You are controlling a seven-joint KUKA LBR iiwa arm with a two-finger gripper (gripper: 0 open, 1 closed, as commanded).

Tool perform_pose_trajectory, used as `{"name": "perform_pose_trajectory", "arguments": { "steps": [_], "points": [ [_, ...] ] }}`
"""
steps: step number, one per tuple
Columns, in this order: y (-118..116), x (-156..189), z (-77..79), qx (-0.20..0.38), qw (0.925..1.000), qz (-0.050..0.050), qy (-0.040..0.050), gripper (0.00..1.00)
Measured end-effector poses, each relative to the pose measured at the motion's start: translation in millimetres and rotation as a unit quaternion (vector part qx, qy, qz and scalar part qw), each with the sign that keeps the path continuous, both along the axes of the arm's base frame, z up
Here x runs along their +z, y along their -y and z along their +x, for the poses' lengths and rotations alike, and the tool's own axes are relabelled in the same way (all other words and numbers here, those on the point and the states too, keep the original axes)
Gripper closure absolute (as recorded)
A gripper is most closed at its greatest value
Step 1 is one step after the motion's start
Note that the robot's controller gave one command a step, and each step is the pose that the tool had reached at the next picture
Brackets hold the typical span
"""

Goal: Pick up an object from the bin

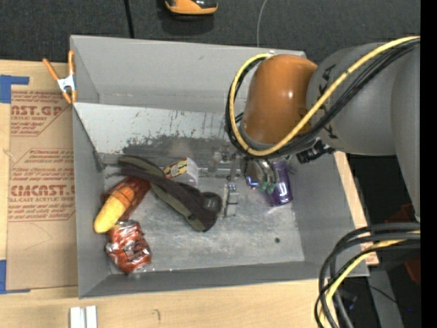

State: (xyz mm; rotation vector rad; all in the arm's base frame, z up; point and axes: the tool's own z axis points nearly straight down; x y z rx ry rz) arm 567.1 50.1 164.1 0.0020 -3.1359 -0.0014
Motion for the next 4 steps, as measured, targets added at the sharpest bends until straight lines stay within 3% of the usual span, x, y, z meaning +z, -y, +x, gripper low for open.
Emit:
{"name": "perform_pose_trajectory", "arguments": {
  "steps": [1,2,3,4],
  "points": [
    [0,5,1.5,-0.001,1.0,0.0,0.0036,0.0],
    [-6,-24,6.3,0.046,0.9989,0.0,0.0063,0.0],
    [-23,-84,3.3,0.051,0.9987,0.0,0.007,0.0],
    [-32,-96,8.8,0.05,0.9987,0.001,0.0052,1.0]
  ]
}}
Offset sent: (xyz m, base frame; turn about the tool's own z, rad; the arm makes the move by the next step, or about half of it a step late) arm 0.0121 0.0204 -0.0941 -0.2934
